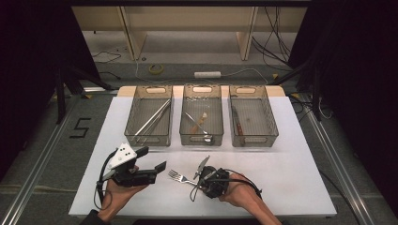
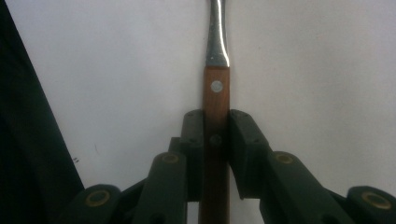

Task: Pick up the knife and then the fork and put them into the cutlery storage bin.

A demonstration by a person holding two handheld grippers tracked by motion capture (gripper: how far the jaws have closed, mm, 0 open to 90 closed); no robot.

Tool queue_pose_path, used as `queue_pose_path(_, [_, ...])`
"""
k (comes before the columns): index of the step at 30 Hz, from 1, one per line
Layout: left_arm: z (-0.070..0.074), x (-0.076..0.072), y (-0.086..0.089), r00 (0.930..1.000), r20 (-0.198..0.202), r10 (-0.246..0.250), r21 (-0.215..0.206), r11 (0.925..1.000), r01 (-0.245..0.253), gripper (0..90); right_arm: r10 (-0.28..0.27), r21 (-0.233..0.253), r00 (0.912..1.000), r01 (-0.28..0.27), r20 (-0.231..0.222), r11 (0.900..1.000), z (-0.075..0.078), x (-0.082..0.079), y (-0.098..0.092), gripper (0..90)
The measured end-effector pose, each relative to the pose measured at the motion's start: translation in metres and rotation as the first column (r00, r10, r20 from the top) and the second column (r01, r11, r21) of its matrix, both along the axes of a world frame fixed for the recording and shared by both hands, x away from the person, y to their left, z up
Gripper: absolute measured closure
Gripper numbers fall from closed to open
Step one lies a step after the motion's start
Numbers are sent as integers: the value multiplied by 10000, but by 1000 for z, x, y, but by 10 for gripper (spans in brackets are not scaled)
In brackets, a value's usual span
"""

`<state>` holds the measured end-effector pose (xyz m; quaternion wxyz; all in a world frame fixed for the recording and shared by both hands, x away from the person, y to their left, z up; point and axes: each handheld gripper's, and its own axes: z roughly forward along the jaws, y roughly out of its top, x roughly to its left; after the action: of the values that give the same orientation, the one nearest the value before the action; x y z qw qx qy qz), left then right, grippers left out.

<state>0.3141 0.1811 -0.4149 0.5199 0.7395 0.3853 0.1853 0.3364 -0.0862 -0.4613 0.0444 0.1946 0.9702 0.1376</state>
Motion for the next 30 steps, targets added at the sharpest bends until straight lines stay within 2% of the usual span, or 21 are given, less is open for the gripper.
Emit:
queue_pose_path(6, [0, 0, 0, 10000, 4, -8, -4, 10000, 8, 158, 118, 17, 9999, -118, -92, 9999, 1, 2, 0, 772])
queue_pose_path(19, [0, 0, 0, 10000, 8, 3, -14, 10000, -3, 158, -77, 524, 9998, 86, -174, 9986, 10, 8, -10, 774])
queue_pose_path(25, [0, 0, 0, 10000, 5, 4, -22, 10000, -4, 158, -302, 831, 9994, 318, -195, 9960, 15, 12, -17, 774])
queue_pose_path(30, [0, 0, 0, 10000, 3, 47, -74, 10000, -47, 158, -503, 1299, 9983, 539, -309, 9901, 22, 17, -25, 774])
